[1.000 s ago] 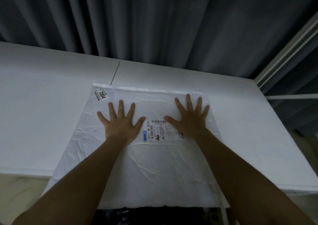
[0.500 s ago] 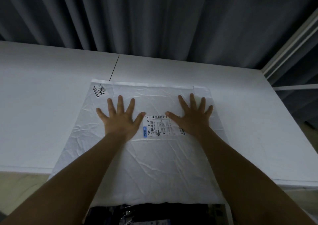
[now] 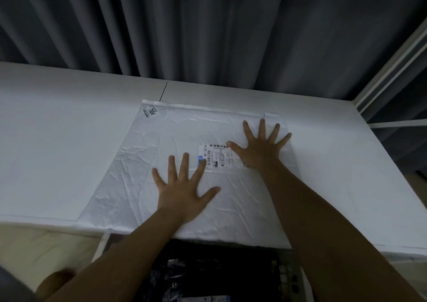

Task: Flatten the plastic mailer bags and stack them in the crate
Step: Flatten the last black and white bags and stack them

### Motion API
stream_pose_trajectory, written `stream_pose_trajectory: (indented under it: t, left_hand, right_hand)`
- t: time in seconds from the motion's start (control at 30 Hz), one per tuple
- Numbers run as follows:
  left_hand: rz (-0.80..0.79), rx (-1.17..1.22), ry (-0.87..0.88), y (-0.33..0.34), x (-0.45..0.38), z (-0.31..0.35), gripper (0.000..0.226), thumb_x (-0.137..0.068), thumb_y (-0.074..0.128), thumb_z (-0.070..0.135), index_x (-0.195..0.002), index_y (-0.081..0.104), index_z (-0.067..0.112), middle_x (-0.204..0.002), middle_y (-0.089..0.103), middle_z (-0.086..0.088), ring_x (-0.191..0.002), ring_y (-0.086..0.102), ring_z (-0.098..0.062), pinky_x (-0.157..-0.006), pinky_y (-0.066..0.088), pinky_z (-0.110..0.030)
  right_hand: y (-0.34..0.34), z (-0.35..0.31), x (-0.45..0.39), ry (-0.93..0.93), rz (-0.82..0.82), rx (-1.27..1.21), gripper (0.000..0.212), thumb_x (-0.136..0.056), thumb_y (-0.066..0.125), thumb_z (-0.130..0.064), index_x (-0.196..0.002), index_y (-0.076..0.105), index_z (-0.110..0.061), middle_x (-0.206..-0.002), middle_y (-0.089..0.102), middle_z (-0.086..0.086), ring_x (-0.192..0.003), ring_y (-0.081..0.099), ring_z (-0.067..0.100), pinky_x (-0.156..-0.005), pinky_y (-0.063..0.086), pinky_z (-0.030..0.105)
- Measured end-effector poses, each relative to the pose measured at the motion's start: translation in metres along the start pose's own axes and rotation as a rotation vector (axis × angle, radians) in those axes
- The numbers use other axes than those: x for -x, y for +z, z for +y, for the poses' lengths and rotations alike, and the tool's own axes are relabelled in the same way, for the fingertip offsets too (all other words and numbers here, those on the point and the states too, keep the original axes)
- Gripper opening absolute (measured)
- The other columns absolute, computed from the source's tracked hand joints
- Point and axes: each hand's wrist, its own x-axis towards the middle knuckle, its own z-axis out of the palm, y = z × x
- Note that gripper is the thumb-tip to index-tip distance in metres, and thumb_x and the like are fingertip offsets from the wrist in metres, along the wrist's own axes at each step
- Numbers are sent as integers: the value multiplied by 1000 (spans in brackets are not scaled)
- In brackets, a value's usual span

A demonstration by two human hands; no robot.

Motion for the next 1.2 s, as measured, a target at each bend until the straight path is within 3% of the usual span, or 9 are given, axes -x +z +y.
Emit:
stream_pose_trajectory:
  t: [0.3, 0.67, 0.87, 1.07, 1.2]
  left_hand:
    - [94, 17, -8, 7, -6, 1, 82, -77, 5, 83, -148, -10, 45, -160, -16, 0, -144, -20, -32, -109, -9, -67]
    - [88, -8, -8, 8, -5, 1, 83, -77, 3, 84, -148, -12, 44, -159, -17, -1, -144, -22, -33, -108, -10, -67]
    - [-26, -42, 39, -2, 7, -9, 84, -76, 1, 84, -147, -16, 43, -158, -22, -2, -143, -23, -33, -110, -11, -65]
    - [60, -42, -116, -11, 49, -69, 78, -84, 2, 76, -151, -5, 37, -159, -17, -5, -144, -20, -33, -112, -15, -59]
    - [59, -9, -167, 3, 65, -85, 74, -85, -1, 72, -150, -10, 38, -159, -18, -2, -145, -21, -27, -111, -10, -63]
  right_hand:
    - [26, 8, 109, -127, -176, -74, 91, -67, 11, -92, -143, -21, -51, -153, -35, -3, -138, -31, 40, -102, -19, 70]
    - [37, 4, 119, -93, -49, -132, 85, -72, 13, -90, -144, -13, -54, -159, -21, -3, -142, -24, 39, -106, -16, 68]
    - [39, 5, 118, -84, -18, -105, 85, -72, 13, -90, -145, -11, -53, -160, -16, -2, -143, -19, 40, -107, -13, 69]
    - [37, 4, 118, -76, -35, -89, 86, -70, 10, -91, -145, -9, -53, -160, -15, -4, -144, -17, 39, -107, -12, 69]
    - [35, 3, 122, -75, -54, -101, 86, -71, 13, -91, -146, -7, -53, -160, -15, -4, -144, -17, 37, -107, -13, 68]
